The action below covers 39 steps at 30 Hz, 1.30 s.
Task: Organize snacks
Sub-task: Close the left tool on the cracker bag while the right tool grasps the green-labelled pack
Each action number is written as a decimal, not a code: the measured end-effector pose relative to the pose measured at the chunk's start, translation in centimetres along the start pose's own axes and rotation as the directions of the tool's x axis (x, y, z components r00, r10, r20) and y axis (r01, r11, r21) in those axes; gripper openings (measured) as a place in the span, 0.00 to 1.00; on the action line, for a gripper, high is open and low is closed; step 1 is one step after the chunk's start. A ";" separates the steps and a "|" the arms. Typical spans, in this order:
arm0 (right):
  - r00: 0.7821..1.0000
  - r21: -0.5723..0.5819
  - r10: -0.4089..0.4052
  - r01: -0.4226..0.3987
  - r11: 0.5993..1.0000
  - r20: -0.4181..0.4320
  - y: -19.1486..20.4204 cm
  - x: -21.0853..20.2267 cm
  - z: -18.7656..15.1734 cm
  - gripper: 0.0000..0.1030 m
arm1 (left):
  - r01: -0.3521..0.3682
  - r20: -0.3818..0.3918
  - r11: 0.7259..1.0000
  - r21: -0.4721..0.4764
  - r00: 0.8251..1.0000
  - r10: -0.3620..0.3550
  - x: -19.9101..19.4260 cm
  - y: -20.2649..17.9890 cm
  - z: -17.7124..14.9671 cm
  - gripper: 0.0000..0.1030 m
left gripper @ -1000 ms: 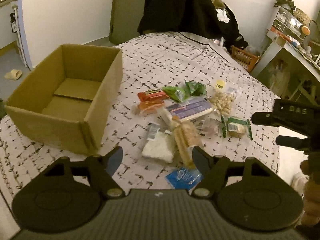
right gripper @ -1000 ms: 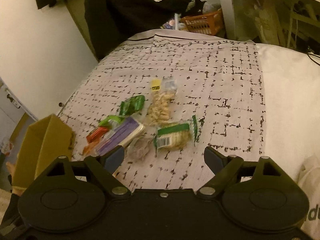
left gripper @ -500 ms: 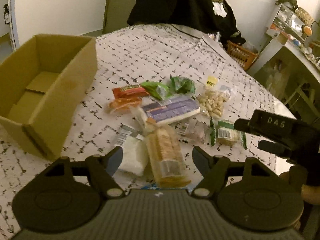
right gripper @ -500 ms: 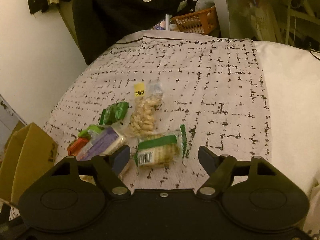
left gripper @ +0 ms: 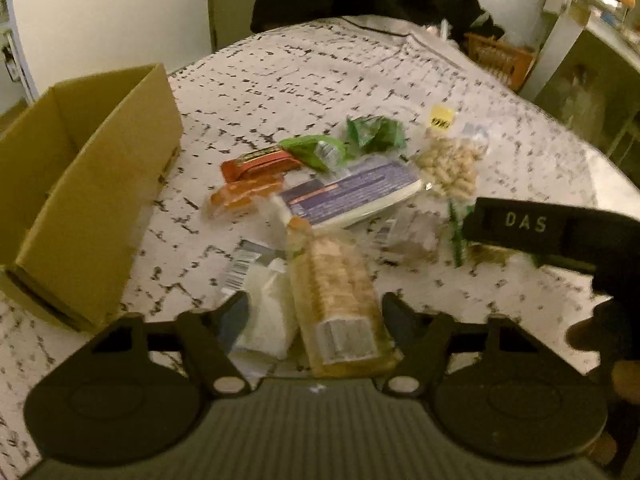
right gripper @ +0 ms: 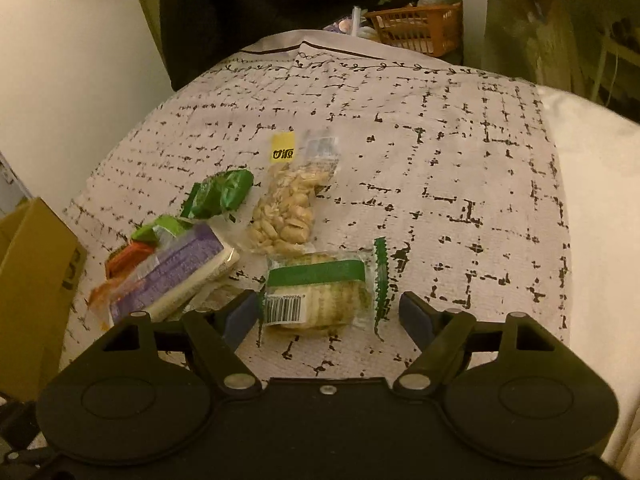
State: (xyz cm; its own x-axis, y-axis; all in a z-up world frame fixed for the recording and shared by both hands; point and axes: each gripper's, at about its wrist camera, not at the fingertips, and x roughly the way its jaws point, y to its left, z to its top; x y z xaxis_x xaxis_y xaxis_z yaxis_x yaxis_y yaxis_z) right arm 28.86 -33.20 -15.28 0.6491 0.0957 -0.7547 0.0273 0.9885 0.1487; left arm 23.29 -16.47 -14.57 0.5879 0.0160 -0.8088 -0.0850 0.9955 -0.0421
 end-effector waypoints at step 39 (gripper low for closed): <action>0.965 -0.279 0.092 -0.020 0.960 0.246 6.7 -7.7 0.1 0.53 | 0.034 0.207 0.990 -0.140 0.978 -0.004 -11.2 7.9 2.6 0.36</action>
State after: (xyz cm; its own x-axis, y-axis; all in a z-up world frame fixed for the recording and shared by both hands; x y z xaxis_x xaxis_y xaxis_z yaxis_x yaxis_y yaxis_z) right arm 24.12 -27.37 -8.37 0.8161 0.1539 -0.5570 -0.1988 0.9798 -0.0205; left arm 18.14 -8.58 -4.29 0.7421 0.0312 -0.6695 -0.1773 0.9725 -0.1512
